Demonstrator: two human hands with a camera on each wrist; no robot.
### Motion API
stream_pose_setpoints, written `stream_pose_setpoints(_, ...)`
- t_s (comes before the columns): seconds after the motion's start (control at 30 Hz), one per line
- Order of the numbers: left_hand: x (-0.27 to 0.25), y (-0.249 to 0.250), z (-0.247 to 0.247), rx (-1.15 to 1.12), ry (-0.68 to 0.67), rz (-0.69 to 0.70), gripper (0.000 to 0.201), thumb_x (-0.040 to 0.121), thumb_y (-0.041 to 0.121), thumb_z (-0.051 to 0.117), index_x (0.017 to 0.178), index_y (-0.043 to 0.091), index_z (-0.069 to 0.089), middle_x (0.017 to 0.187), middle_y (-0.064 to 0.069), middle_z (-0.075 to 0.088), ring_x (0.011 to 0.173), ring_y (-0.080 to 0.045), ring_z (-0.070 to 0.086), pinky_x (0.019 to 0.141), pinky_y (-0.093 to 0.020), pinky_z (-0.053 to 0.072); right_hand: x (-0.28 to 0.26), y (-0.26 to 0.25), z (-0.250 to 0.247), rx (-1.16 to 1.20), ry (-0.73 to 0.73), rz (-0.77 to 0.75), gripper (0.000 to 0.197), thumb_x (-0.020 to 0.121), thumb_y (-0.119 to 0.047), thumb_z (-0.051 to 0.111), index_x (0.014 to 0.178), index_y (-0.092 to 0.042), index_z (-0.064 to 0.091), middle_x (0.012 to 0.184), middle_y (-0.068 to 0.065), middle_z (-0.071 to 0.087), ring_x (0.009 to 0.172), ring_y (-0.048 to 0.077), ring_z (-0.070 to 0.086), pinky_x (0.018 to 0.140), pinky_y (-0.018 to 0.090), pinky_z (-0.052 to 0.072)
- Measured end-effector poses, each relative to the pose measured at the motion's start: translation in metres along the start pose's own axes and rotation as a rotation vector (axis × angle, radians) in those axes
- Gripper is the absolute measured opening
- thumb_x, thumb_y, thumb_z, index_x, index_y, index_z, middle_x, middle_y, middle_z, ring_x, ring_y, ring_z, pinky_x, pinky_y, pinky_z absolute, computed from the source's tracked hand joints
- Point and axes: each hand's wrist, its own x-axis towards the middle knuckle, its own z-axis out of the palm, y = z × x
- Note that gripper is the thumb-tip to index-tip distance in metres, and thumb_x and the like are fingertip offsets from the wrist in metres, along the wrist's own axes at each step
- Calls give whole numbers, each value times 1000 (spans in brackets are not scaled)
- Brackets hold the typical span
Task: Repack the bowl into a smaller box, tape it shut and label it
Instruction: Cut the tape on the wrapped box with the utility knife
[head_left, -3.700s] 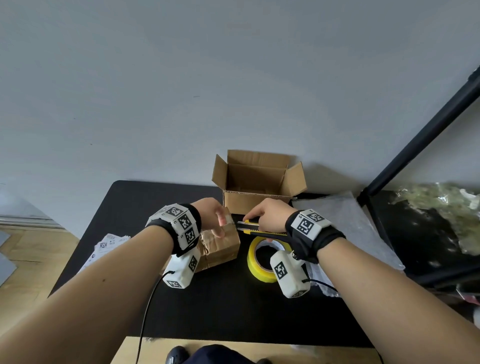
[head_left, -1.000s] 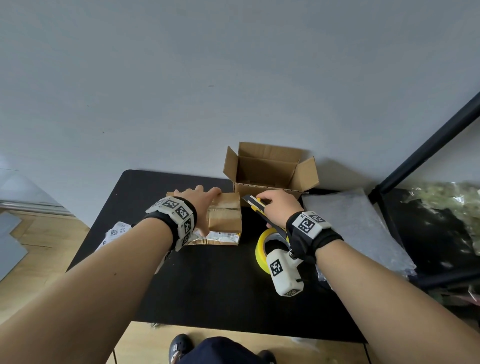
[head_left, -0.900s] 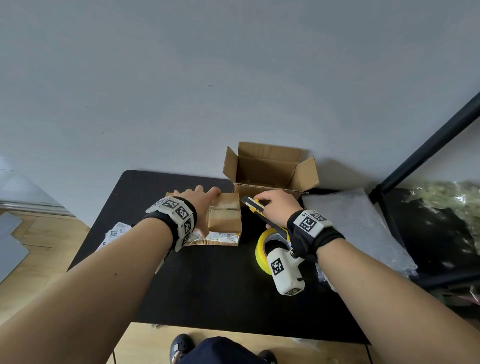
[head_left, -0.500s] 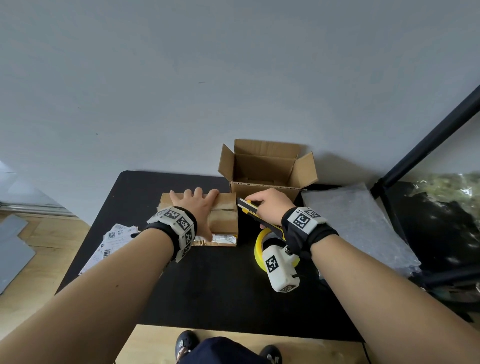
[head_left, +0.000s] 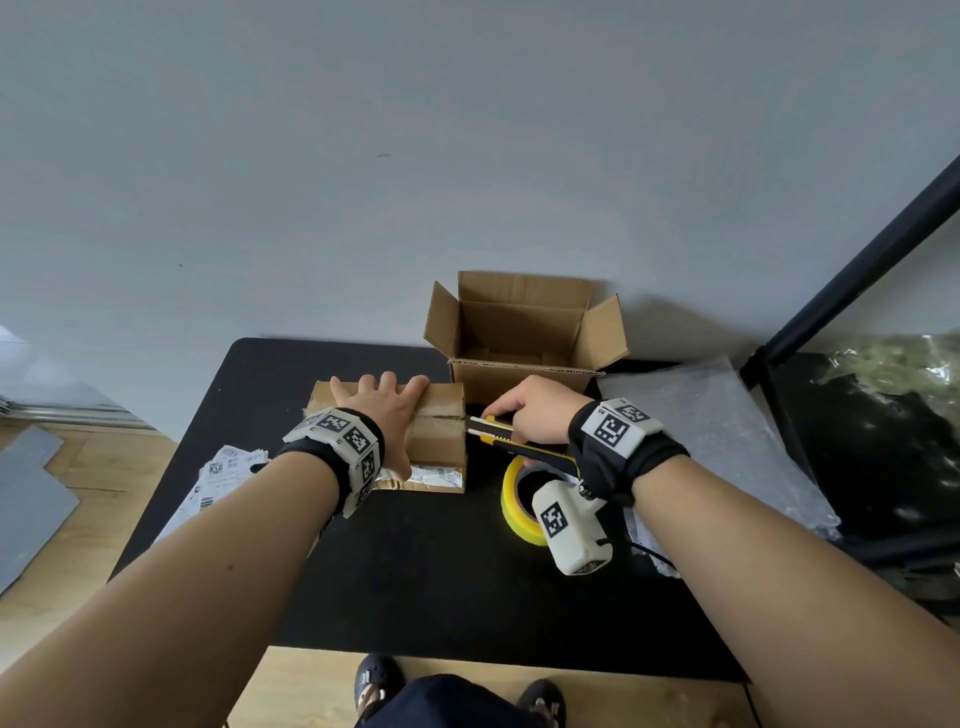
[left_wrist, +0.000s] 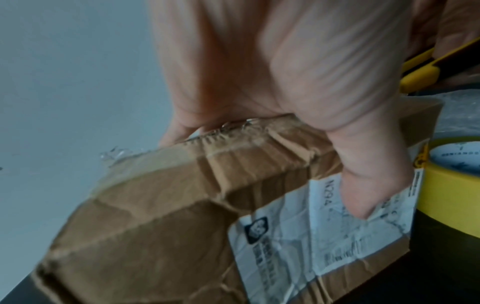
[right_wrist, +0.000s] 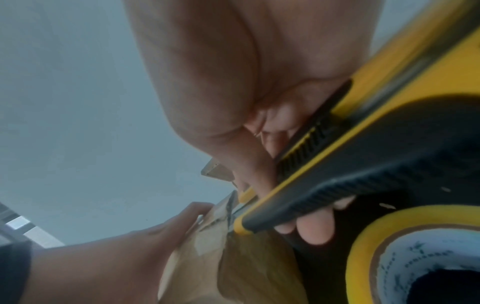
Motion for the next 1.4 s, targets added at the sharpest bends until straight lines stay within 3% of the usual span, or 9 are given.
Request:
stream_pose_setpoints(0.17,-2,0,2,-9,19,-4,117,59,51,79,146,29,4,139,-6,32,132,-30,31,108,-66,19,0,-3,9,-14,55,15,52,87,2,45,125,-29,62,104,4,67,78,26,71,70,35,60)
stream_pose_setpoints(0.27,-2,-1,0,-12,19,-8,116,59,51,79,145,30,5,137,-6,34,130,-30,33,108,-66,21,-2,-3,5,16,-5,27,51,87,5,46,126,-24,61,90,4,65,84,29,70,77,37,59)
stream_pose_setpoints(0.47,-7,-1,-1,-130,39,-92,105,58,54,76,140,28,17,131,-6,40,125,-33,39,105,-63,27,-4,-4,1,-37,75,-6,52,86,5,42,123,-25,65,115,4,67,83,28,70,78,37,59)
stream_pose_setpoints(0.6,-13,-3,3,-127,29,-70,100,59,51,76,138,27,20,129,-6,40,125,-33,38,106,-66,23,-7,-11,-2,-185,7,-29,51,87,3,43,126,-23,63,122,3,63,102,23,59,87,27,49)
stream_pose_setpoints(0.83,-16,-9,2,-225,9,-81,97,58,48,78,136,26,26,126,-4,43,124,-32,41,106,-65,24,-4,-15,7,-226,72,-54,51,85,0,45,118,-33,66,113,0,66,89,24,67,79,37,58)
stream_pose_setpoints(1.0,-19,-13,3,-230,25,-118,98,58,51,78,137,23,27,130,-5,41,125,-31,41,106,-61,27,-10,-11,9,-237,-23,-56,53,87,4,48,126,-28,62,105,1,64,81,17,59,74,29,53)
stream_pose_setpoints(1.17,-20,-21,2,-374,53,-23,115,56,66,75,146,26,16,139,-1,37,129,-25,38,107,-52,33,-8,-11,11,-340,113,-40,55,88,-2,45,127,-38,59,133,-5,56,110,19,56,86,33,52)
stream_pose_setpoints(1.27,-21,-34,-2,-510,95,-45,94,68,65,68,143,23,28,135,-3,46,122,-22,47,100,-38,42,-12,-14,12,-331,162,-21,52,89,-5,46,127,-38,57,133,-6,56,104,19,60,84,34,54)
stream_pose_setpoints(1.4,-25,-44,-2,-477,113,-69,66,84,56,57,137,19,40,125,-4,55,113,-22,53,93,-34,44,-12,-18,13,-324,240,42,37,89,-13,50,120,-25,64,125,-1,62,103,20,61,90,37,52)
